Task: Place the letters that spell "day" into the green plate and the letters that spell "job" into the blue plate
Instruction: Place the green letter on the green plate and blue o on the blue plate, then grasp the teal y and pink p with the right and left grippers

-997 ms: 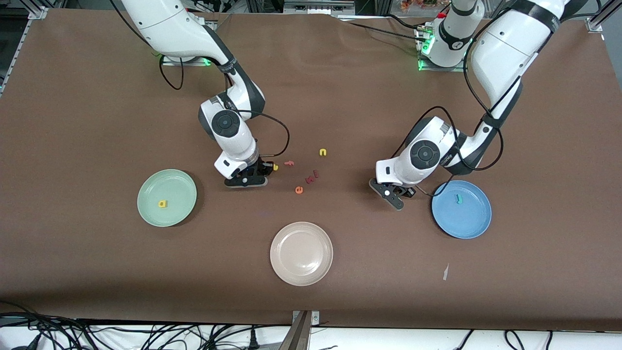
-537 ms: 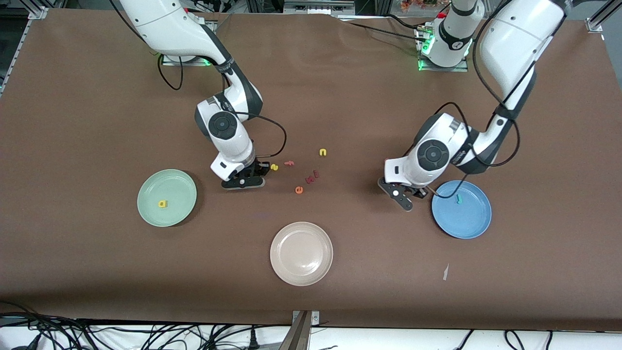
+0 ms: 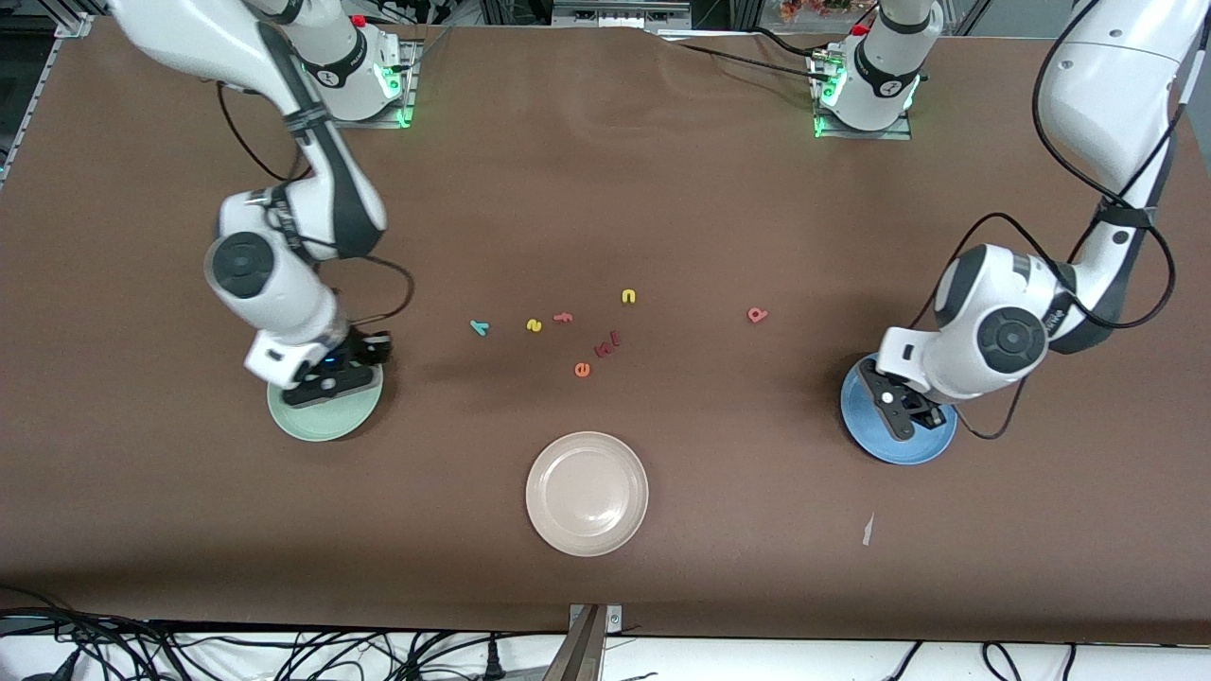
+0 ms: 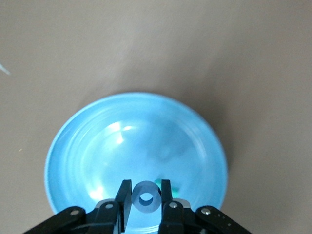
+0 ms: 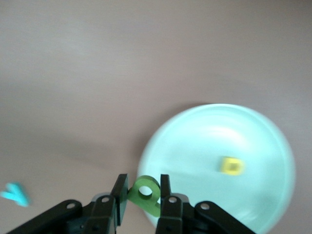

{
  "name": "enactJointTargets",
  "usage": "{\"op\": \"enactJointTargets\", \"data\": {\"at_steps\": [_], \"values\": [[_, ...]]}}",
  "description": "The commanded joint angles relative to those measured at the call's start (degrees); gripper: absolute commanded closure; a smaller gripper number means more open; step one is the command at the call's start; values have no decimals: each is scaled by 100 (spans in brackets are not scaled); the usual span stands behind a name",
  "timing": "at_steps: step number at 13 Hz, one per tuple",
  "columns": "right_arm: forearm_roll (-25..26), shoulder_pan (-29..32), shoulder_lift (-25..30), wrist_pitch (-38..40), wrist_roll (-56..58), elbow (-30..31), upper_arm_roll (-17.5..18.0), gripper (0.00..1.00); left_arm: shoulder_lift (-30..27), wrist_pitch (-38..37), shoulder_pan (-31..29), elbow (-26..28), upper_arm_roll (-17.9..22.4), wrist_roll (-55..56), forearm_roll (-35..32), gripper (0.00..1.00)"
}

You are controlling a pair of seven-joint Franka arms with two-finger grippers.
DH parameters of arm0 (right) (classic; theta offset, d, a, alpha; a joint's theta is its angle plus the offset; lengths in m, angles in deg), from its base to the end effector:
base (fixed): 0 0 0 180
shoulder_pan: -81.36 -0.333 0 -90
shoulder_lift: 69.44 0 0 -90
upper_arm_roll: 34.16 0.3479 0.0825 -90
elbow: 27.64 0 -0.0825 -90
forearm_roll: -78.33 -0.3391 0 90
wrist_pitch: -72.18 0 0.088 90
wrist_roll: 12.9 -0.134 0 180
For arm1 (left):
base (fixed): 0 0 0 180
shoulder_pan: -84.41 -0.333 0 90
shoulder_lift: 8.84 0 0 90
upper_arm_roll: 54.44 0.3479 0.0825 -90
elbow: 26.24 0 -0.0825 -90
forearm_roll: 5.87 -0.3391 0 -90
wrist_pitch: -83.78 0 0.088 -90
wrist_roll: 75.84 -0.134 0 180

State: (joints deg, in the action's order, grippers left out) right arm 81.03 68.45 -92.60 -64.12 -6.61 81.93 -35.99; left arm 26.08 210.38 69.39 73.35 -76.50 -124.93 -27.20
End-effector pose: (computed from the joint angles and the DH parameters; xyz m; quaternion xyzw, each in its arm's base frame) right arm 0.6025 0.1181 0.3228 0.9849 0.1687 0.0321 0.0217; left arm 0.6396 -0.0310 0.2696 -0.8349 0.5480 0.0484 0.0184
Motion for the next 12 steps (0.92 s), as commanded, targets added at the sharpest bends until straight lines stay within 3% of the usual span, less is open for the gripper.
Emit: {"op": "enactJointTargets", "data": {"at_steps": [1,3,4,5,6,7,12], "values": [[37,455,118,42,504,222,95,58,419,302,43,-318,201,-591,-195,100],[-50,509,127,33,356,319,104,16,498,418,17,-326,263,-733,-510,100],[-60,492,127,33,94,319,156,16,516,436,-10,-327,264,-734,-590,100],[-33,483,127,33,-353,319,305,16,525,523,-19,-318,272,-734,-591,64],[-51,474,118,33,-879,319,585,16,516,533,-19,-318,273,-742,-591,20],[-33,378,84,16,-1520,328,744,16,507,524,-27,-318,273,-769,-582,0],[-7,-711,-198,-318,-3895,390,798,16,314,-28,-10,-292,168,-16,-56,0]]}}
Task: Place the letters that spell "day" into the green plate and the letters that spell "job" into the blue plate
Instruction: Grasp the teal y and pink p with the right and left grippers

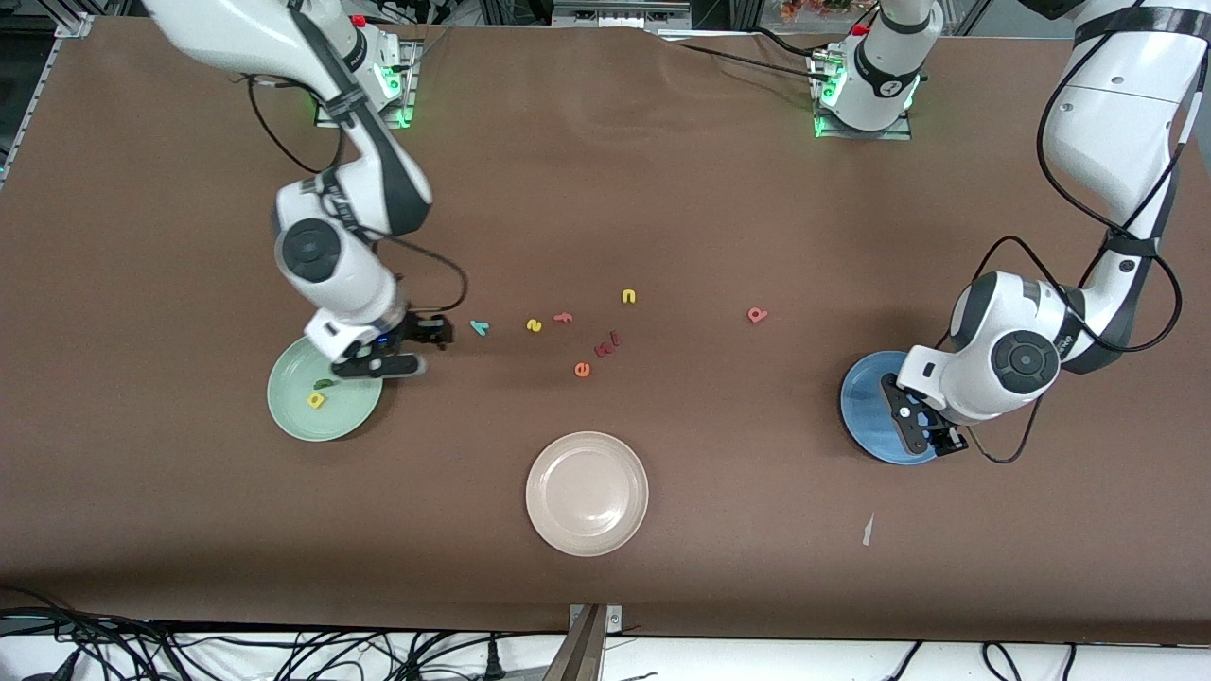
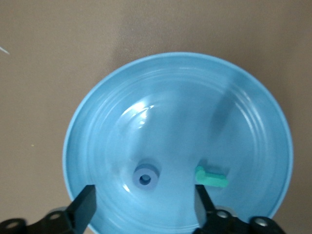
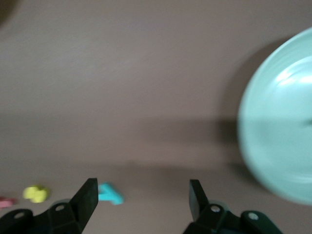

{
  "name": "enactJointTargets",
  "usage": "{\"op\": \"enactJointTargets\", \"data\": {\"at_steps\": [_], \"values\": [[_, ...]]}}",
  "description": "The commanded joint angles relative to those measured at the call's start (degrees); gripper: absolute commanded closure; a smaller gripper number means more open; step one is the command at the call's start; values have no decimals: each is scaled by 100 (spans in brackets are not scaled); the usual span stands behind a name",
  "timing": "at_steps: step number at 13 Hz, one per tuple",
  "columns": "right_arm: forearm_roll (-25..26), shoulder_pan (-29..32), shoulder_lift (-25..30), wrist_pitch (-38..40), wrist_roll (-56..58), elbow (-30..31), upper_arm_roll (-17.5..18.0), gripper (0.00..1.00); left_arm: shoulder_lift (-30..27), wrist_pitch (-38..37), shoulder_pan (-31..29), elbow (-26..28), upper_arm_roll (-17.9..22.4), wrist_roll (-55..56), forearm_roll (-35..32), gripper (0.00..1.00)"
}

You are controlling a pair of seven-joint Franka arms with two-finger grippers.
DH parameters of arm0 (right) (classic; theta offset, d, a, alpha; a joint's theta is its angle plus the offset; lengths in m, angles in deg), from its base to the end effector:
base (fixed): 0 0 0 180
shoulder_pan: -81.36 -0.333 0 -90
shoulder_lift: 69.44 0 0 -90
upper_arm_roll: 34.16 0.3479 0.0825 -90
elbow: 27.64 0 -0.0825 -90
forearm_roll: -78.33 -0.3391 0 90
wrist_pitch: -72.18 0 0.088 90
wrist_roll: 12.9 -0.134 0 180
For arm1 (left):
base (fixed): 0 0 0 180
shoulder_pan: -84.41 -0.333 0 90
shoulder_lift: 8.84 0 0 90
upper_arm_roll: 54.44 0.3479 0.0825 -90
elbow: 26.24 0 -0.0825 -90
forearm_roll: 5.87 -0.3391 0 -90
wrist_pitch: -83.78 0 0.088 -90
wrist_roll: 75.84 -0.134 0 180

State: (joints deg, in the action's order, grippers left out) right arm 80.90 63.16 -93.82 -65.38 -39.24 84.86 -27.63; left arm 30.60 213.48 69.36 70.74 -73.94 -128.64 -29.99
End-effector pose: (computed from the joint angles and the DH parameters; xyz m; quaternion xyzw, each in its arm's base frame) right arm 0.5476 0.2463 0.2932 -0.9999 0.0028 -0.0033 0.0107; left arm 0.6559 -0.0041 0.2369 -0.8195 0.5702 0.0471 0.0321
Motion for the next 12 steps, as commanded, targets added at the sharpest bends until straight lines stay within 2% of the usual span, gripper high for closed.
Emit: {"op": "enactJointTargets", "data": {"at_steps": [1,4,7,10,12], "values": [[-2,-237,-119,-384,-966,210,-37,17,-191,-410,-15,22,-158,637,389,0],[-37,-351,-225,-1104,-1391,693,-37,18,-357,-752,-16,57,-352,1095,1032,0],[-29,-483,-243,-1150,-1882,791,-46,19,-647,-850,-16,443,-764,2104,1041,0],[-20,-571,-331,-1211,-1910,791,-64,19,-867,-832,-16,900,-1256,3298,1041,0],[24,-580,-357,-1229,-1910,791,-64,25,-903,-666,-7,1190,-1538,4029,963,0]]}}
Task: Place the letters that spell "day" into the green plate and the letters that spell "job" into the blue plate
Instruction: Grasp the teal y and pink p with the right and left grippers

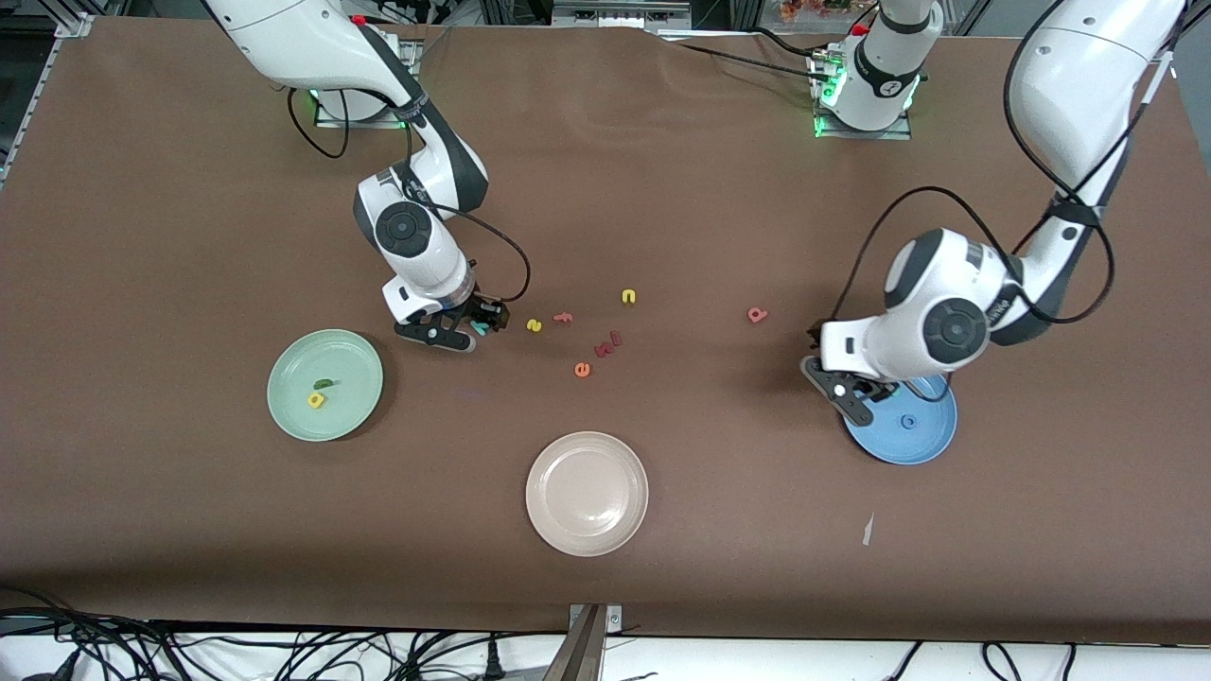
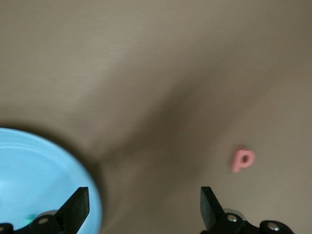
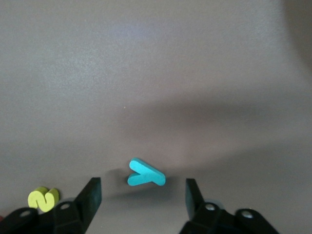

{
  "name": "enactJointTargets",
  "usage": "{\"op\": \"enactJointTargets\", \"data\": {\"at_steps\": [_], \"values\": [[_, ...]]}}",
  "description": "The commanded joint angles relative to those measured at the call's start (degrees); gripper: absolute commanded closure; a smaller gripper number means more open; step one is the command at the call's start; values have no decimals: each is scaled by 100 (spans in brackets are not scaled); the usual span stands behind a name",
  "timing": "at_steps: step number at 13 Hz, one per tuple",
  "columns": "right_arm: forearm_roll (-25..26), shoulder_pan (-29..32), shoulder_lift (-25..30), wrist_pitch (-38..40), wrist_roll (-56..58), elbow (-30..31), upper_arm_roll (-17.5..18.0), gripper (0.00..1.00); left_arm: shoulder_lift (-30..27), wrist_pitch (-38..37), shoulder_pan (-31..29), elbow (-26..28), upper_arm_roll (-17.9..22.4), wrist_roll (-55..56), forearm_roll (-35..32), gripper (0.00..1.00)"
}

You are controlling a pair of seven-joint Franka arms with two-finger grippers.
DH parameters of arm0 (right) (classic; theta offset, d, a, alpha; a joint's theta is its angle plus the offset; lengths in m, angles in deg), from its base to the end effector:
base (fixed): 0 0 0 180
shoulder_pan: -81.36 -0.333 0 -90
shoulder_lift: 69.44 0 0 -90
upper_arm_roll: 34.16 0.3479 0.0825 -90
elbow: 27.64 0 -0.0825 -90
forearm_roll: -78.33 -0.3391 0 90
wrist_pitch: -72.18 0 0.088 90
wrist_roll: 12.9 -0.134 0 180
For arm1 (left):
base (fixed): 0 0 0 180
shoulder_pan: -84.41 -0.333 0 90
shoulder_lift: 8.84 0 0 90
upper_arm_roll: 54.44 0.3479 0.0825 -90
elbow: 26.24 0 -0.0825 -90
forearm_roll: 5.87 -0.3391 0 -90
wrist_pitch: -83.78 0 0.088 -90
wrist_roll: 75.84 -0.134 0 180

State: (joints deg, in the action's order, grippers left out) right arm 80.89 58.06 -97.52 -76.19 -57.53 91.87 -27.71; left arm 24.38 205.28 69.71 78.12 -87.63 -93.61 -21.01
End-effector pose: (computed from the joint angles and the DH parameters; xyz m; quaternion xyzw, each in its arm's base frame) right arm 0.5028 0.2853 0.2279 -0.9929 0.1174 0.0018 0.0168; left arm 0.5868 -0.1451 0.2769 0.9272 -0.3616 -0.0852 0.0489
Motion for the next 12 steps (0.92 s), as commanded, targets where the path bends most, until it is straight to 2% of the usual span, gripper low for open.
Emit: {"op": "enactJointTargets", "data": {"at_steps": [1,3,4,6,9,12], "values": [[25,-69,13,-149,-81,90,-65,27,-290,460,-50,714,-249,678,65,0],[34,-131,-22,-157,-81,99,-91,29,-500,1434,-41,1513,-258,906,65,0],[42,-131,-31,-166,-81,99,-109,31,-536,1682,-24,1726,-258,916,47,0],[42,-157,-75,-236,-72,99,-136,32,-562,1711,99,1850,-276,1169,-224,0],[130,-184,-92,-271,-72,108,-188,37,-449,1790,275,1930,-284,2257,-1268,0],[148,-192,-110,-271,-63,108,-197,47,-299,1895,468,1939,-285,2656,-1456,0]]}}
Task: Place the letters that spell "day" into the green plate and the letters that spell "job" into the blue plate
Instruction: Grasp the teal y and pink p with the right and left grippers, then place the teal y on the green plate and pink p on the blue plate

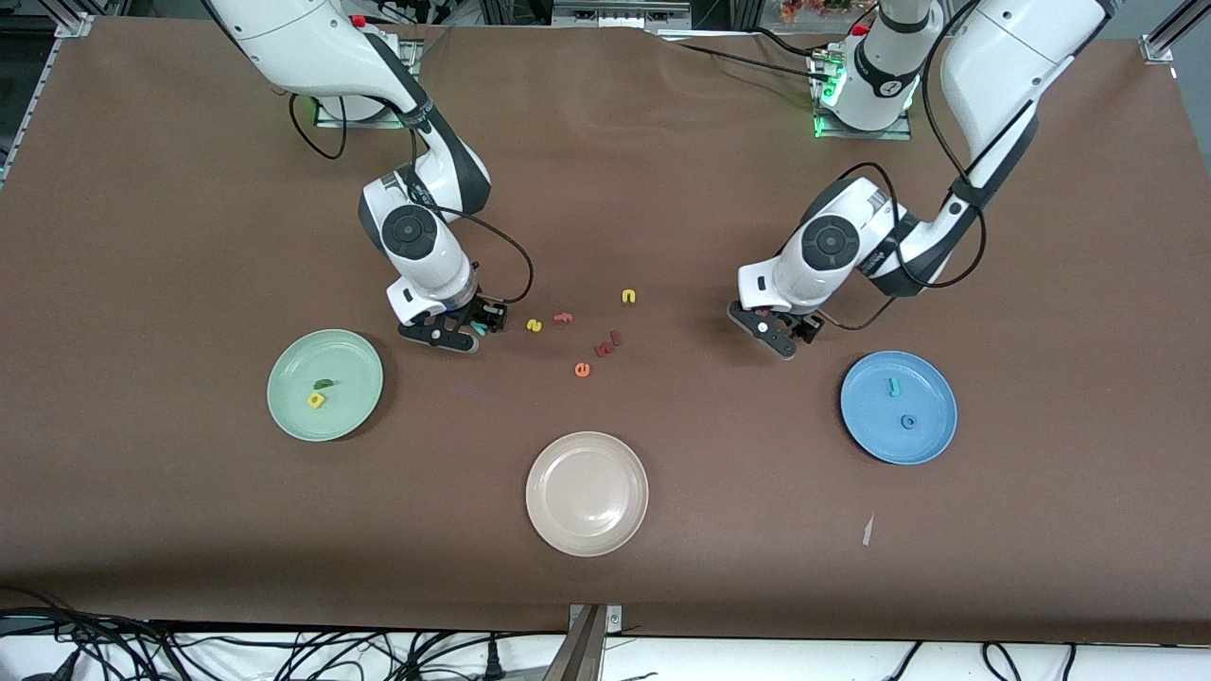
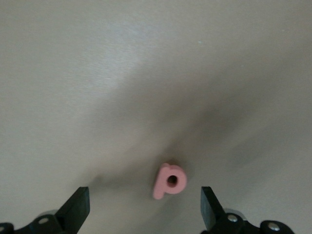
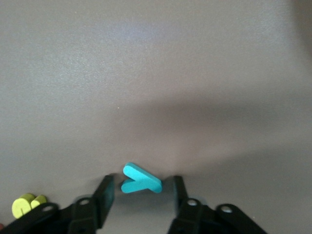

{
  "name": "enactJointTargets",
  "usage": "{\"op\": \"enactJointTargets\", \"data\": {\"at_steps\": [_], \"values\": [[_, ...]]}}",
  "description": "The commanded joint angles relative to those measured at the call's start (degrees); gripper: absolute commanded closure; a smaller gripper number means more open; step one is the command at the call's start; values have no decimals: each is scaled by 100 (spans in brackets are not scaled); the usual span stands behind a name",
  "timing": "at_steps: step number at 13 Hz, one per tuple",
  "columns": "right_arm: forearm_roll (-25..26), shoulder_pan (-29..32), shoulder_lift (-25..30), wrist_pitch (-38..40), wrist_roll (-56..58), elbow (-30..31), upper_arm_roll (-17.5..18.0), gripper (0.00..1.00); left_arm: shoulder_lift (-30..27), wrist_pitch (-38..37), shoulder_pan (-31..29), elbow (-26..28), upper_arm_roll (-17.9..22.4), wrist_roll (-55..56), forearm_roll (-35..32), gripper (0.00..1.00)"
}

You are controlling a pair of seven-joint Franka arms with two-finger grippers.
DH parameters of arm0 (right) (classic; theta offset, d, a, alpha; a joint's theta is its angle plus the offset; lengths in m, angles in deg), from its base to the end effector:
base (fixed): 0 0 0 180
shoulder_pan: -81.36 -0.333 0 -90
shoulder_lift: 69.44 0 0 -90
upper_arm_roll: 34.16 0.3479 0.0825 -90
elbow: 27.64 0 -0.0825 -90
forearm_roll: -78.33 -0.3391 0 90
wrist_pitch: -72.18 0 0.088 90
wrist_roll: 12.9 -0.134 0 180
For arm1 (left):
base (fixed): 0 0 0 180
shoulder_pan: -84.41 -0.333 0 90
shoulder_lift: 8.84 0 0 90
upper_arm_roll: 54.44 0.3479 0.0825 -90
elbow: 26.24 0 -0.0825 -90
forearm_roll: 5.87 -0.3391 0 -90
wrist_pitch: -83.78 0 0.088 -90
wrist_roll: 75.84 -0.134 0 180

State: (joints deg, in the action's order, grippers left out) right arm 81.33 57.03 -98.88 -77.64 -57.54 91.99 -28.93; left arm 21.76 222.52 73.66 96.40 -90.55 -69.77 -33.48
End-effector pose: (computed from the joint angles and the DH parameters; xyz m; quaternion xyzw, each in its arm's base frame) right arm 0.5032 0.2842 0.2153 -0.9933 0.1148 -0.0009 0.0120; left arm 0.4945 -0.2189 0.2235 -0.9426 0.3301 0.0500 0.0056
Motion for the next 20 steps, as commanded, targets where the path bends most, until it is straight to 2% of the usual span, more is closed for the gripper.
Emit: {"op": "enactJointTargets", "data": {"at_steps": [1,4,6,7,9,11,12,16,18,20], "values": [[104,-90,26,-126,-63,96,-75,47,24,293,82,110,16,272,-227,1],[139,-125,9,-126,-63,96,-75,54,156,339,55,101,25,421,-717,6],[139,-125,9,-126,-63,87,-75,60,235,339,38,84,25,439,-973,29],[139,-125,9,-126,-63,96,-75,64,270,339,38,66,25,448,-1000,36],[139,-125,9,-126,-54,87,-75,70,279,339,73,58,25,439,-1000,69],[139,-125,17,-109,-10,87,-92,72,253,330,64,40,16,439,-1000,95],[139,-125,78,-74,103,79,-119,72,227,312,38,31,7,448,-1000,100],[122,189,631,575,1462,-44,-365,72,-132,164,-58,-57,-2,360,-1000,100],[157,637,878,778,2358,-44,-365,72,-353,-318,-59,-284,-11,-15,-957,100],[165,1094,984,875,3211,-79,-365,72,-371,-1081,-94,-818,-11,-1015,-720,100]]}}
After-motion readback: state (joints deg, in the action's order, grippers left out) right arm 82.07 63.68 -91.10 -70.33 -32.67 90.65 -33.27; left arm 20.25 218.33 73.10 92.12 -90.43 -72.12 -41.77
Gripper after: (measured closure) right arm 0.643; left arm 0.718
